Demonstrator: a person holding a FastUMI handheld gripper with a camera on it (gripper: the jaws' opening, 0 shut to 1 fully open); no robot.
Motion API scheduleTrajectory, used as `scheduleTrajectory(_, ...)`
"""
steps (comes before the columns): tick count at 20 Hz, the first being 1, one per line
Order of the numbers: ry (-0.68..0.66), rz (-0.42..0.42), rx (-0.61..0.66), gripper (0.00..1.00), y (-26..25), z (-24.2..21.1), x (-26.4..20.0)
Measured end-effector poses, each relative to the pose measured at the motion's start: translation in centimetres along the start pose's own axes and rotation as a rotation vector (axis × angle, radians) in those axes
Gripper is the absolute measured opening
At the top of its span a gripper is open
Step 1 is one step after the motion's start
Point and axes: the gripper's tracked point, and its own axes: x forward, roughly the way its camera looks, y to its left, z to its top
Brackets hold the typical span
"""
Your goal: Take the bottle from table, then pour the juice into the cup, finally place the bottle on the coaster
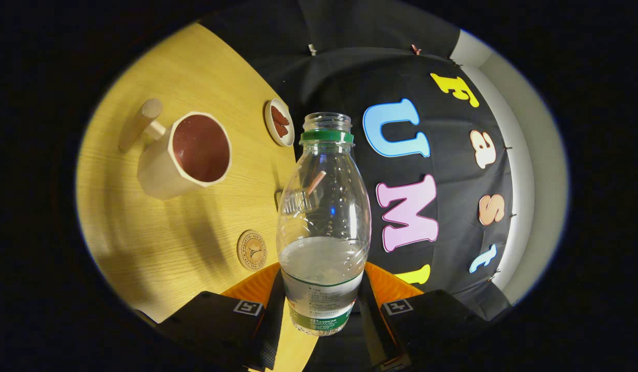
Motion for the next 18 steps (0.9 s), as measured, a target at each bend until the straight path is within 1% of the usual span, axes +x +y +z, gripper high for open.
scheduleTrajectory(6,0.028,0.043,-0.093,0.69,1.6,-0.4,0.6)
scheduleTrajectory(18,0.014,0.045,-0.284,0.69,1.9,-0.7,1.5)
